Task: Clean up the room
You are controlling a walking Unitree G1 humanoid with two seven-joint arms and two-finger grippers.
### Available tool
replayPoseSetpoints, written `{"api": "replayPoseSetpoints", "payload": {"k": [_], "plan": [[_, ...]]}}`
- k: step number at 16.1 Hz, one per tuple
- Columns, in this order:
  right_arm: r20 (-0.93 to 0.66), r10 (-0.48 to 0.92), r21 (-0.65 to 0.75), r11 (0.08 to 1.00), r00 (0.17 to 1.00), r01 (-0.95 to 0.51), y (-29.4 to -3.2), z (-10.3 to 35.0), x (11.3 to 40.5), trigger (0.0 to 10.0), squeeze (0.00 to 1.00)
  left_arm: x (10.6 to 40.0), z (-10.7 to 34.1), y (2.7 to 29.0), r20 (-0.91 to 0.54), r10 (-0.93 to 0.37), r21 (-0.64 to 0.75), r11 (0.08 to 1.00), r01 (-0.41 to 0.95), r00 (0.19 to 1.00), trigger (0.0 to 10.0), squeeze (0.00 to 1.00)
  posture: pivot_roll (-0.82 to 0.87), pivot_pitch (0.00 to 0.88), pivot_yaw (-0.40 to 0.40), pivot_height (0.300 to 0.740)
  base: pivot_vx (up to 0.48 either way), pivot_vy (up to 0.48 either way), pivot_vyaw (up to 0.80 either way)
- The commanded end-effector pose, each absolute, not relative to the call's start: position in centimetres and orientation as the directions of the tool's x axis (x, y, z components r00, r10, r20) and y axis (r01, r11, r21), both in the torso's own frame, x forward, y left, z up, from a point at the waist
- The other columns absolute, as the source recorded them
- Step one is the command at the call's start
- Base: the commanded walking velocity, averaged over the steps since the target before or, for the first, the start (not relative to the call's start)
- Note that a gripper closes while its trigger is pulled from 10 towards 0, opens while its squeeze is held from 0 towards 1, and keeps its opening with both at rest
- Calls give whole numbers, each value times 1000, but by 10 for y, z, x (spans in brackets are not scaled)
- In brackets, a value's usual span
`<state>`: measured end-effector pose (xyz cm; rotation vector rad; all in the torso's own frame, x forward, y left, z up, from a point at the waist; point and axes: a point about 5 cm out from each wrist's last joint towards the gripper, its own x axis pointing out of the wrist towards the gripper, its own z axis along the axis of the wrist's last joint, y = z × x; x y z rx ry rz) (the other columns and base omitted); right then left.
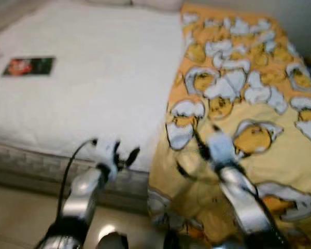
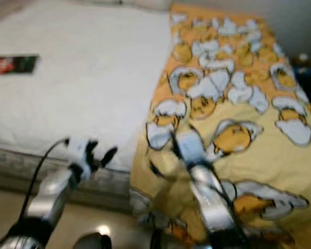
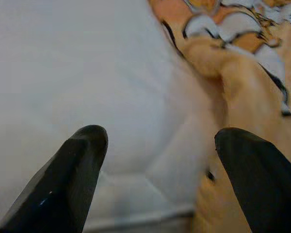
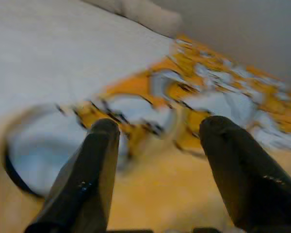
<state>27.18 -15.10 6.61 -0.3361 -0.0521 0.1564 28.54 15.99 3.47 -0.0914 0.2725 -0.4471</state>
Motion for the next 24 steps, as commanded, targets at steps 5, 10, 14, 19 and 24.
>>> {"api": "replayPoseSetpoints", "payload": {"k": [5,10,14,19,24], "plan": [[26,69,-362,931,997,-55,-173,73,249,10000,0,263,16,141,-274,-609,-300,789,536,744,10000,0,-73,78,-32,740,0,0,0],[-310,-55,-254,967,949,-27,-207,17,210,10000,0,263,14,126,-280,-612,-366,780,507,739,10000,0,-97,83,-24,740,0,0,0],[-283,-111,-223,974,953,47,-208,21,233,10000,0,295,41,133,-217,-431,-126,902,413,876,10000,0,-92,38,-1,740,0,0,0],[-231,-70,-163,986,970,33,-188,31,257,10000,0,317,61,139,-158,-369,-64,930,363,916,10000,0,-80,6,18,740,49,-308,0],[-198,-46,-162,987,979,14,-182,38,265,10000,0,320,47,141,-263,-286,-42,958,285,921,10000,0,-91,23,18,740,139,-75,0]]}}
